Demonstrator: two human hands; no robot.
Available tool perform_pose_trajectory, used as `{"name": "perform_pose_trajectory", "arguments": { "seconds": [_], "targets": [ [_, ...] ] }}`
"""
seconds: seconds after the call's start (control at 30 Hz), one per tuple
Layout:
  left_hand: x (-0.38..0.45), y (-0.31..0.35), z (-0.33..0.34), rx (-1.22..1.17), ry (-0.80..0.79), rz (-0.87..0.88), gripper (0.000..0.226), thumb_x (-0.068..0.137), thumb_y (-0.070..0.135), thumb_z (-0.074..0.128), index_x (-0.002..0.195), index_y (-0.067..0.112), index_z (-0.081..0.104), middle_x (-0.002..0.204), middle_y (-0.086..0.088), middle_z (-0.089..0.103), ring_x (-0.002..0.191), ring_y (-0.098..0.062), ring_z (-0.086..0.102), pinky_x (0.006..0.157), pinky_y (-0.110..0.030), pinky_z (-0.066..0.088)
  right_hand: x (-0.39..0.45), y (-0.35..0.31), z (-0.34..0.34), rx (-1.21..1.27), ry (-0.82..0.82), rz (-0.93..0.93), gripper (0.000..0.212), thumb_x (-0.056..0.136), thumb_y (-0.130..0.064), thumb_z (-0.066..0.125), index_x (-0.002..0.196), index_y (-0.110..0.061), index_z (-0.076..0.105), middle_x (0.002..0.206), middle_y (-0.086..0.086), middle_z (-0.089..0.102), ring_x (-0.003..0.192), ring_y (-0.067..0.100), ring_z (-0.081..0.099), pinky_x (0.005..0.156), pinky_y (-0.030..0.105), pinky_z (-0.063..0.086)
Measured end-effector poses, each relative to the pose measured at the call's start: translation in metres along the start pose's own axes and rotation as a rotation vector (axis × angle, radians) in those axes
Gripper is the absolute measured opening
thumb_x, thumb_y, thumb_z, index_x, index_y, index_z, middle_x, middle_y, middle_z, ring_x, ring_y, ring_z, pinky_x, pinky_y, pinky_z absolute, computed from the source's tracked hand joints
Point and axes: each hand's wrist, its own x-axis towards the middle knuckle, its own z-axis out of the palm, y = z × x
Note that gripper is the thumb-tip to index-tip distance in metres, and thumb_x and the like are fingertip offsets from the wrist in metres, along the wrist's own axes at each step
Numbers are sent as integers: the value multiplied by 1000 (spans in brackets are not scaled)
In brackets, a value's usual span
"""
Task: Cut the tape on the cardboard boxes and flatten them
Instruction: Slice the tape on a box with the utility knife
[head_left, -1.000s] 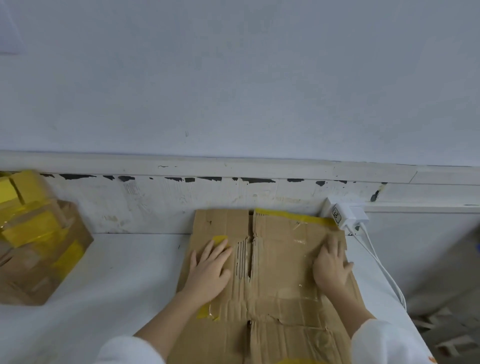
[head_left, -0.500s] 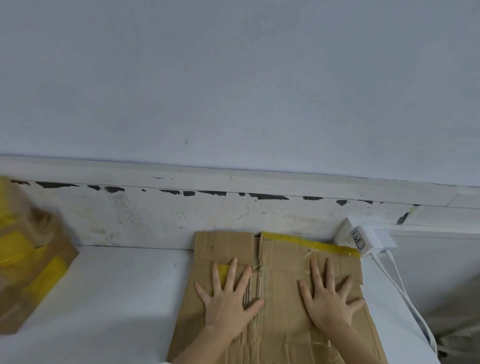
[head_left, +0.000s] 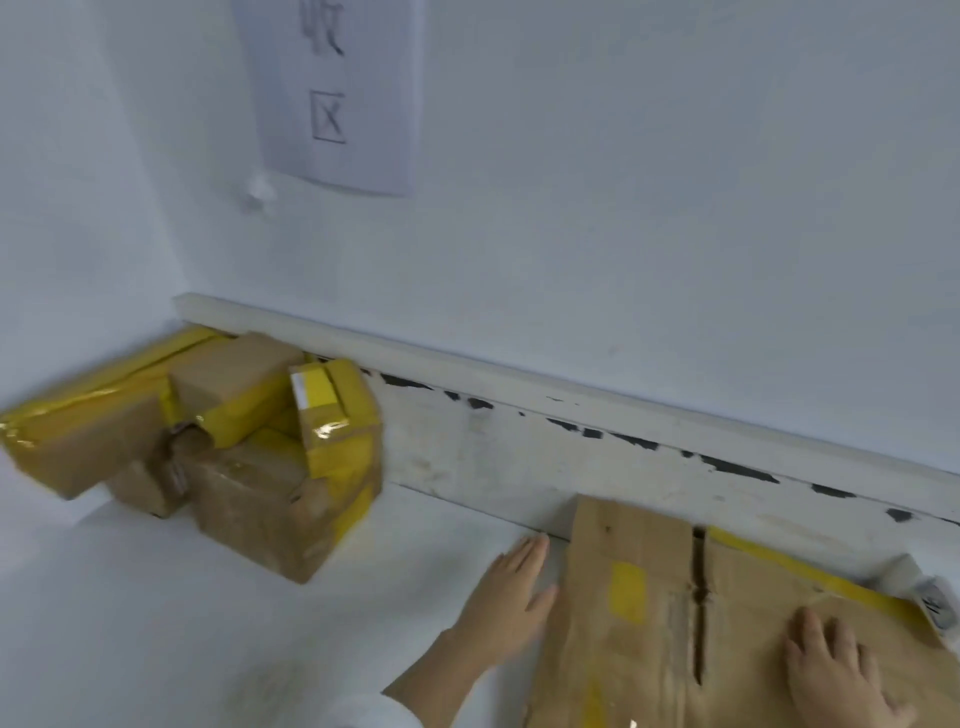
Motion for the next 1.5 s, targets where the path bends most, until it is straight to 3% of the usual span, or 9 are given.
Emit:
{"name": "perform_pose_trajectory", "arguments": {
  "seconds": [0.17,0.33,0.47,0.73,1.0,1.17,1.3,1.4,1.5],
  "targets": [
    [-53,-81,-104,25,522,85,30,94,14,44,115,4,62,112,-9,62,109,-11,47,95,-18,34,-32,-66,0,287,187,-108,72,85,-48,30,138,1,42,150,20,32,139,36,25,111,49,15],
    [-62,-151,-207,-8,820,99,20,94,13,45,102,7,62,101,2,51,94,-10,42,80,-21,41,-56,-192,4,143,26,-308,77,86,-47,-4,148,-5,13,156,20,4,146,32,5,115,34,9],
    [-25,-178,-258,-90,664,62,37,98,12,43,135,5,42,139,-5,38,127,-12,33,101,-12,22,-101,-325,-7,620,-32,-430,50,103,-23,31,148,-4,19,157,11,12,145,20,11,114,24,9],
    [20,-189,-276,-365,286,-184,64,100,27,39,151,9,3,157,-11,7,143,-25,15,113,-34,21,-132,-428,-21,991,-239,-424,45,103,-32,29,145,-15,29,140,-3,40,129,16,40,102,25,32],
    [6,-174,-283,-438,268,-171,66,96,30,50,150,16,14,154,-10,18,140,-30,20,113,-46,24,-140,-418,-22,1128,-260,-395,25,104,-25,26,118,-12,42,112,7,49,103,20,50,98,43,45],
    [-39,-146,-278,-256,348,-88,65,94,39,50,147,12,24,150,-9,27,141,-26,17,114,-42,20,-169,-367,-32,1252,-290,-405,22,104,-24,27,112,-18,47,98,-2,54,80,1,56,62,12,49],
    [-98,-143,-239,-441,173,-37,43,92,31,56,131,15,48,114,-3,43,107,-13,47,84,-15,36,-196,-301,-17,1216,-344,-382,25,102,-25,34,122,-18,45,96,-5,53,80,0,55,64,9,48],
    [-142,-154,-192,-501,79,-8,12,89,20,63,95,29,58,89,-1,49,91,-21,54,80,-23,40,-220,-256,16,1244,-423,-323,21,100,-18,39,111,-8,54,89,1,54,78,7,53,70,19,47],
    [-179,-168,-145,-643,-30,-110,28,88,7,62,92,34,57,98,-8,59,96,-22,59,89,-33,45,-246,-230,53,1219,-476,-278,20,99,-12,43,104,-2,58,92,6,57,85,13,53,80,29,44]
  ]
}}
